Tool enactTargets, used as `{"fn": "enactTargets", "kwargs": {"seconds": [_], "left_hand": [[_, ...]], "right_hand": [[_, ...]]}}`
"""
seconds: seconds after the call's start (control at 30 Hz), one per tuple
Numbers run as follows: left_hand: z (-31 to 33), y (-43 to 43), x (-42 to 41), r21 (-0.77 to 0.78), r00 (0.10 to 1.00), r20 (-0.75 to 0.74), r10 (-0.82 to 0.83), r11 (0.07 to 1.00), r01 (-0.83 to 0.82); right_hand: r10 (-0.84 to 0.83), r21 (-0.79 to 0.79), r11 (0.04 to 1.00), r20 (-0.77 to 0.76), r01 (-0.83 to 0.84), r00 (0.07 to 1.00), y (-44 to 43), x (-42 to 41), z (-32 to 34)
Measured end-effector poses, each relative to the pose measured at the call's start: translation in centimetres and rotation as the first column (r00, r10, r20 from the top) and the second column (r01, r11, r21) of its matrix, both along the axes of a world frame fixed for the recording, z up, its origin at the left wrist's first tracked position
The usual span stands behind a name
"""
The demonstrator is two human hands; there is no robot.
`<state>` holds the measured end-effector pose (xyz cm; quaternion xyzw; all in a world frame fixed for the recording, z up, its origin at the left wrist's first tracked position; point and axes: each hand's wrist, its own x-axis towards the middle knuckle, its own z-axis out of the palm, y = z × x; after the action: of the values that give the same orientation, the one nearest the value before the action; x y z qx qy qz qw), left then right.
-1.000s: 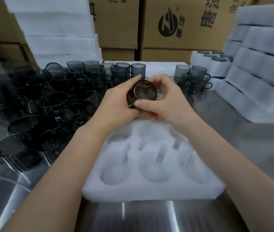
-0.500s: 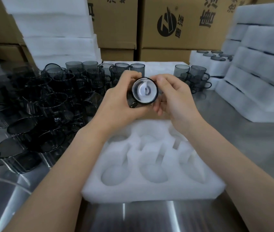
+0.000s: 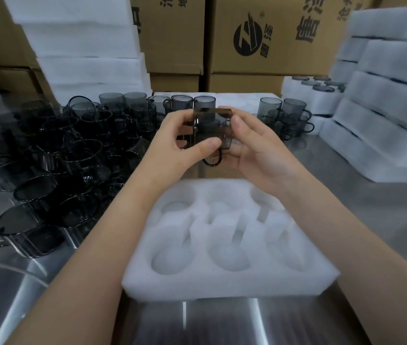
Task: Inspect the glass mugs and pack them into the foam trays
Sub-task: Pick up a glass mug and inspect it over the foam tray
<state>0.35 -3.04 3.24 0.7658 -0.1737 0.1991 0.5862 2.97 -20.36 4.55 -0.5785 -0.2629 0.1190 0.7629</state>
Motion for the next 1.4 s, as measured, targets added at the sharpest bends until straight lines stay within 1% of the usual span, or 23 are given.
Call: {"fn": "enactTargets", "kwargs": {"seconds": [0.07, 0.13, 0.27, 0.37, 0.47, 0.57, 0.67, 0.77, 0.83, 0.9, 0.93, 1.0, 1.03, 1.1, 1.23, 1.4], "left_hand": [[0.1, 0.0, 0.0, -0.015, 1.000, 0.018, -0.003, 1.000, 0.003], [0.1, 0.0, -0.1, -0.012, 0.999, 0.035, -0.010, 1.000, 0.010], [0.0, 0.0, -0.1, 0.094, 0.997, 0.079, -0.002, 0.996, -0.006], [-0.1, -0.1, 0.0, 0.147, 0.995, 0.096, -0.007, 0.989, -0.007], [-0.1, -0.1, 0.1, 0.167, 0.992, 0.125, -0.009, 0.986, -0.012], [-0.2, 0.0, 0.1, 0.173, 0.993, 0.117, -0.010, 0.985, -0.010], [-0.1, -0.1, 0.1, 0.130, 0.993, 0.117, -0.002, 0.991, -0.013], [0.0, -0.3, 0.0, 0.025, 0.995, 0.098, 0.028, 0.999, -0.031], [0.1, -0.3, 0.0, -0.059, 0.996, 0.072, 0.055, 0.997, -0.051], [0.1, -0.3, 0.0, -0.136, 0.994, 0.070, 0.084, 0.988, -0.074], [0.1, -0.2, 0.0, -0.170, 0.992, 0.074, 0.098, 0.982, -0.084], [0.1, -0.2, 0.0, -0.221, 0.992, 0.073, 0.106, 0.971, -0.088], [0.1, -0.3, 0.0, -0.231, 0.992, 0.070, 0.106, 0.969, -0.087], [0.0, -0.4, 0.0, -0.231, 0.993, 0.064, 0.097, 0.970, -0.079], [0.0, -0.3, 0.2, -0.249, 0.996, 0.052, 0.075, 0.967, -0.060], [0.2, -0.1, 0.1, -0.175, 0.997, 0.069, 0.033, 0.984, -0.020]], "right_hand": [[-0.043, 0.037, 0.998, -0.017, 0.043, 0.999, 0.1, 0.0, -0.1], [-0.113, 0.018, 0.993, -0.011, 0.113, 0.994, 0.3, 0.1, -0.3], [-0.227, -0.034, 0.973, 0.027, 0.228, 0.973, 0.4, 0.2, -0.6], [-0.261, -0.049, 0.963, 0.056, 0.264, 0.964, 0.5, 0.2, -0.8], [-0.297, -0.083, 0.949, 0.077, 0.303, 0.952, 0.4, 0.3, -0.9], [-0.346, -0.118, 0.929, 0.065, 0.352, 0.936, 0.3, 0.5, -0.7], [-0.309, -0.054, 0.949, 0.020, 0.309, 0.951, 0.1, 0.5, -0.5], [-0.204, 0.064, 0.976, -0.052, 0.207, 0.978, 0.0, 0.3, -0.1], [-0.186, 0.103, 0.976, -0.048, 0.190, 0.981, 0.2, 0.2, 0.0], [-0.238, 0.036, 0.971, 0.002, 0.237, 0.971, 0.5, 0.1, -0.1], [-0.264, -0.034, 0.964, 0.037, 0.265, 0.964, 0.7, 0.1, -0.3], [-0.259, -0.177, 0.945, 0.108, 0.275, 0.960, 1.0, -0.1, -0.6], [-0.245, -0.223, 0.936, 0.136, 0.270, 0.960, 1.1, -0.2, -0.7], [-0.231, -0.248, 0.931, 0.165, 0.267, 0.959, 1.1, -0.3, -0.8], [-0.185, -0.193, 0.959, 0.123, 0.206, 0.975, 0.9, -0.1, -0.9], [-0.083, -0.066, 0.994, 0.088, 0.088, 0.993, 0.9, 0.1, -1.0]]}}
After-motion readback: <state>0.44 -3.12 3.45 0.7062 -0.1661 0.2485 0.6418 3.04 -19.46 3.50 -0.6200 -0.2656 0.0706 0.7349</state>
